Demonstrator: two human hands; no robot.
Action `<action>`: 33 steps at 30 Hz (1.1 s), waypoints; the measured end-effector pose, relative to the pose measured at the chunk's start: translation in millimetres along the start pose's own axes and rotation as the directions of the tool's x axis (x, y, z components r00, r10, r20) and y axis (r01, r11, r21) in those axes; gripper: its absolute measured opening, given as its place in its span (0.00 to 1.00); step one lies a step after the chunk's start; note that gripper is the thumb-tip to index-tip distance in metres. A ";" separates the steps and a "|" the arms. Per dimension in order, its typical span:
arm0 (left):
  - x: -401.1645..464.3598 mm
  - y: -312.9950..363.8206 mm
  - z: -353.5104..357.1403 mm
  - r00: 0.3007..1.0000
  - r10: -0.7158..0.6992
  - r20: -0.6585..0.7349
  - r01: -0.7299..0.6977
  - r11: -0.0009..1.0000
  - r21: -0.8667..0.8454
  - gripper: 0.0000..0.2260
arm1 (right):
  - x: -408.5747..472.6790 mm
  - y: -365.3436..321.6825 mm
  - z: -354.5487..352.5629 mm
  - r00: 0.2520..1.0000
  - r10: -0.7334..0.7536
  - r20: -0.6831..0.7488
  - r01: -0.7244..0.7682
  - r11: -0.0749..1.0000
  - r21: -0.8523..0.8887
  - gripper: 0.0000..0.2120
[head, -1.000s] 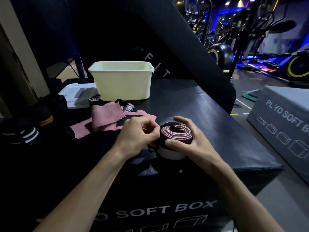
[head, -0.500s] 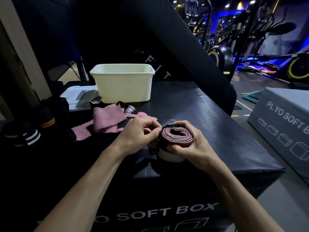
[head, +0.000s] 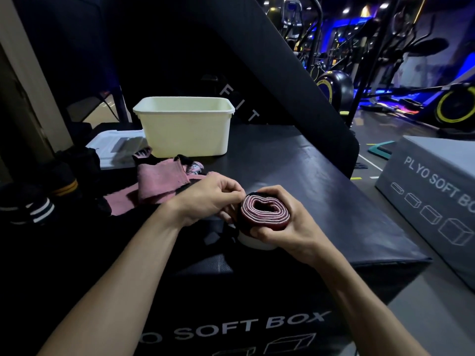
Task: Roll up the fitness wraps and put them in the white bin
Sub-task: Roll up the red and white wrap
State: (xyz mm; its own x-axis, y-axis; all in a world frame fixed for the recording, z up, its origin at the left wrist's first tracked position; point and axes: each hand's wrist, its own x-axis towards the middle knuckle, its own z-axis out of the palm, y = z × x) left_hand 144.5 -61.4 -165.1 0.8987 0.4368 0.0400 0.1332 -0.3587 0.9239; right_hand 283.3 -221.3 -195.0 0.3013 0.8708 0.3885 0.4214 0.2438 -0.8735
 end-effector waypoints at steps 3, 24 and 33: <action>2.2 -2.4 5.6 0.999 -0.020 -0.035 0.019 1.000 -0.022 0.08 | 1.0 0.1 -1.4 1.000 -0.002 0.002 0.002 1.000 -0.025 0.26; 7.8 1.5 -3.6 0.994 0.108 0.019 -0.107 0.994 -0.015 0.05 | 3.6 3.1 -5.7 0.999 0.024 0.026 -0.023 0.999 -0.023 0.29; 12.5 3.6 -9.5 0.979 0.182 0.088 -0.196 0.963 0.183 0.08 | 4.2 4.7 -5.5 0.998 0.035 0.048 -0.032 0.998 -0.059 0.29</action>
State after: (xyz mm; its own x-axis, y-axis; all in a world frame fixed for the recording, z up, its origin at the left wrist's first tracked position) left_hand 152.2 -49.4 -157.7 0.9411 0.2899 0.1739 0.0292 -0.5822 0.8125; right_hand 291.3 -218.8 -195.8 0.2744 0.8982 0.3435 0.4615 0.1904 -0.8665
